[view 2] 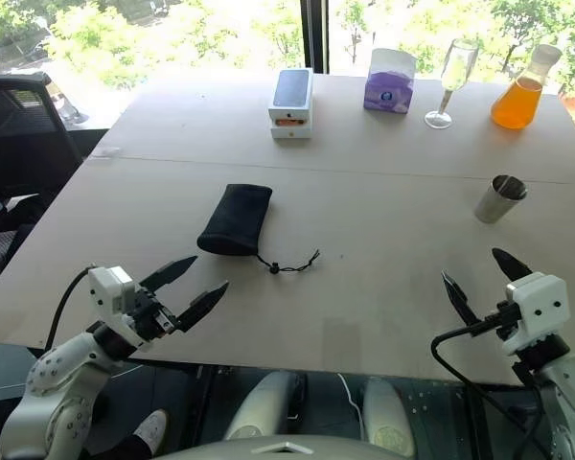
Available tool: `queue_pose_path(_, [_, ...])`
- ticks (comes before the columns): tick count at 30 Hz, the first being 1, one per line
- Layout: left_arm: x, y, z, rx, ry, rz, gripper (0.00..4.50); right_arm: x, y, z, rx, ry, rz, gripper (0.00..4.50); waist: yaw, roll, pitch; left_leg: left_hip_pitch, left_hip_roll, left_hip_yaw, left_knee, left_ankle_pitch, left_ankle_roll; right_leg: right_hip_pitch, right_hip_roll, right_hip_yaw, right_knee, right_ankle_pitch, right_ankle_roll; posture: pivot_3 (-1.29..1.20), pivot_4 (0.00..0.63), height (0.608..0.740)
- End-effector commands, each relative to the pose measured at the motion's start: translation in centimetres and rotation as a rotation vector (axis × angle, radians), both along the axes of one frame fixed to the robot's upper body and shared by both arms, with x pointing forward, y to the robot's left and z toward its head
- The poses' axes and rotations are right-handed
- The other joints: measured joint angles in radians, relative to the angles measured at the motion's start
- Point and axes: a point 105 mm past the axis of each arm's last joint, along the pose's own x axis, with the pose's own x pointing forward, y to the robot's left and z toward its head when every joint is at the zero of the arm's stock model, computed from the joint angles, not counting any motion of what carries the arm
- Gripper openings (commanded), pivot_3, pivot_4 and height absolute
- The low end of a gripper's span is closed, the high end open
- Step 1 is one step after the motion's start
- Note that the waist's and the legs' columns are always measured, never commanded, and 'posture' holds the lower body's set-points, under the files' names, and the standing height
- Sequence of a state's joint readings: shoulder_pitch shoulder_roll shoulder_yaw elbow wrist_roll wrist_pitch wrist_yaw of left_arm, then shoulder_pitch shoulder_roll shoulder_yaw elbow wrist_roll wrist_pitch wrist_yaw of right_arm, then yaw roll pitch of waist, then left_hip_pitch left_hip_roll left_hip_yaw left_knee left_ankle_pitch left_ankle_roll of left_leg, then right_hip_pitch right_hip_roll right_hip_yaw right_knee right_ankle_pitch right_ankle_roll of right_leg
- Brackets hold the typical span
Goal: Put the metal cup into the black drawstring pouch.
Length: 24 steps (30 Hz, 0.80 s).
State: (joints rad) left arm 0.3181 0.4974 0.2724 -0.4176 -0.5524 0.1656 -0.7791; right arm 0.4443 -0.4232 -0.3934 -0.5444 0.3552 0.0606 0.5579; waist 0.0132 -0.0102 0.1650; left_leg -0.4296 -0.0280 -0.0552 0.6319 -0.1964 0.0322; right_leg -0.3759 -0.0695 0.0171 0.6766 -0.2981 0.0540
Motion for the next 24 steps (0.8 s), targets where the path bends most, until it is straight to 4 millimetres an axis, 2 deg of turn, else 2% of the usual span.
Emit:
queue_pose_path(1, [0.2,0.3,0.8,0.006,-0.038,0.017,4.44,0.0,0.6,1.5,-0.025,-0.066,0.018,4.5,0.0,0.0,0.0,0.0,0.0,0.0,0.0,0.0,0.0,0.0,0.0,0.0,0.0,0.0,0.0,0.0,0.15,0.74])
queue_pose_path(7, [1.8,1.0,1.5,0.007,-0.062,0.048,4.44,1.2,1.4,2.2,-0.063,-0.133,0.007,4.5,0.0,0.0,0.0,0.001,0.0,0.0,0.0,0.0,0.0,0.0,0.001,0.0,0.001,0.0,0.0,0.0,0.15,0.74])
queue_pose_path(12, [3.2,1.4,2.7,-0.017,-0.095,0.082,4.44,2.0,3.5,3.1,0.01,-0.137,0.102,4.5,-0.001,0.0,0.0,0.001,0.0,0.0,0.0,0.0,0.0,0.0,0.001,0.0,0.002,0.001,0.001,0.0,0.15,0.74])
queue_pose_path(16, [4.3,2.0,3.6,-0.023,-0.107,0.091,4.44,2.5,5.7,4.5,0.03,-0.167,0.225,4.5,-0.002,0.0,0.0,0.001,0.0,0.0,0.001,0.0,0.0,0.0,0.002,0.0,0.002,0.001,0.001,0.0,0.15,0.74])
queue_pose_path(18, [4.6,2.8,4.1,0.02,-0.109,0.072,4.44,1.9,7.8,5.3,0.021,-0.192,0.373,4.5,-0.002,0.0,0.0,0.001,0.0,0.0,0.001,0.0,0.0,0.0,0.003,-0.002,0.002,0.001,0.001,0.0,0.15,0.74])
queue_pose_path(22, [4.1,4.1,3.3,0.151,-0.085,0.001,4.44,0.8,10.1,5.9,0.008,-0.238,0.557,4.5,-0.004,0.0,0.0,0.002,0.0,0.0,0.0,0.0,0.0,0.0,0.005,-0.002,0.002,0.001,0.001,0.0,0.15,0.74])
queue_pose_path(24, [4.4,5.0,3.0,0.199,-0.078,0.02,4.44,0.4,10.8,5.8,-0.001,-0.242,0.619,4.5,-0.004,0.0,0.0,0.001,0.0,0.001,0.0,0.0,0.0,0.0,0.005,-0.002,0.002,0.001,0.001,0.0,0.15,0.74])
